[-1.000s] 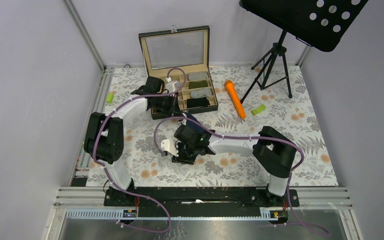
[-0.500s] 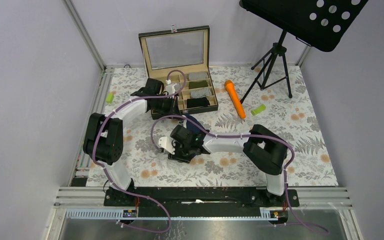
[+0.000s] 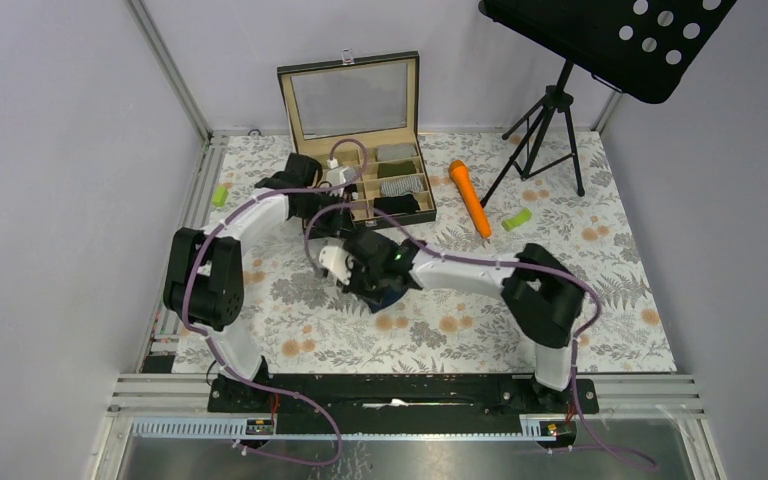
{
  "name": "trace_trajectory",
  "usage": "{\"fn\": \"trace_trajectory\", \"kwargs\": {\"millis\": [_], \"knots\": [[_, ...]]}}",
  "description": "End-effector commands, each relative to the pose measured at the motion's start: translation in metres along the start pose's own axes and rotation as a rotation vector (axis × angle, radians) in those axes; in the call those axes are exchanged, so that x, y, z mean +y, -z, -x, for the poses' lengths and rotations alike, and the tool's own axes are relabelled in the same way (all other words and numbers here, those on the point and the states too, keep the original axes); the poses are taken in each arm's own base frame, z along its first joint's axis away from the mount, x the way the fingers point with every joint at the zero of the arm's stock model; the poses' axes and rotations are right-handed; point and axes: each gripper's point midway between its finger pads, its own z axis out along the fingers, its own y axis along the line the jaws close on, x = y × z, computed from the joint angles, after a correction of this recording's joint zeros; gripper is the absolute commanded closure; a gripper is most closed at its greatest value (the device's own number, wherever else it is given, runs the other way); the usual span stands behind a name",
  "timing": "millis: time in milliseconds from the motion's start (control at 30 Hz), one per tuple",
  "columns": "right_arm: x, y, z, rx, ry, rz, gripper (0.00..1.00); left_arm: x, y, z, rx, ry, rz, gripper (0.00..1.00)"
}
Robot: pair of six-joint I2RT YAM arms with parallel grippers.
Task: Roll the underwear
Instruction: Roll the underwear to the center of the board.
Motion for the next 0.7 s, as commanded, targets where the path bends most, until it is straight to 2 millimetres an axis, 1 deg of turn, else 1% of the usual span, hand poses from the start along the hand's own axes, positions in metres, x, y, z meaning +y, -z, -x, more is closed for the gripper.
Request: {"fn": "trace_trajectory", "kwargs": {"millis": [0, 33, 67, 133, 167, 233, 300, 367, 433, 500, 567, 667], "knots": [[-0.023, 0.107, 0.076, -0.267, -0.026, -0.002, 1.00, -0.017, 0.038, 0.020, -0.021, -0.123, -0.013, 1.00], [-0.026, 0.123, 0.078, -0.293, -0.032, -0.008, 1.00, -0.016, 0.045, 0.019, -0.010, -0.131, 0.001, 1.00], [-0.033, 0.144, 0.078, -0.326, -0.046, -0.036, 1.00, -0.015, 0.053, 0.014, 0.004, -0.134, 0.011, 1.00], [-0.047, 0.170, 0.068, -0.358, -0.109, -0.075, 1.00, -0.016, 0.073, 0.016, -0.018, -0.154, 0.025, 1.00], [-0.054, 0.180, 0.059, -0.364, -0.144, -0.095, 1.00, -0.019, 0.084, 0.017, -0.036, -0.167, 0.030, 1.00], [-0.064, 0.200, 0.042, -0.372, -0.200, -0.146, 1.00, -0.031, 0.104, 0.016, -0.054, -0.212, 0.020, 1.00], [-0.067, 0.216, 0.027, -0.386, -0.223, -0.190, 1.00, -0.050, 0.118, 0.010, -0.057, -0.281, -0.022, 1.00], [-0.064, 0.226, 0.015, -0.392, -0.228, -0.225, 1.00, -0.072, 0.130, 0.001, -0.062, -0.325, -0.080, 1.00], [-0.062, 0.233, 0.006, -0.395, -0.254, -0.258, 1.00, -0.085, 0.138, -0.007, -0.066, -0.335, -0.097, 1.00], [-0.060, 0.239, -0.002, -0.393, -0.289, -0.278, 1.00, -0.089, 0.143, -0.019, -0.046, -0.344, -0.097, 1.00], [-0.056, 0.245, -0.009, -0.394, -0.316, -0.279, 1.00, -0.089, 0.144, -0.038, 0.003, -0.335, -0.103, 1.00], [-0.044, 0.248, -0.021, -0.381, -0.330, -0.245, 1.00, -0.096, 0.147, -0.066, 0.087, -0.317, -0.159, 1.00]]}}
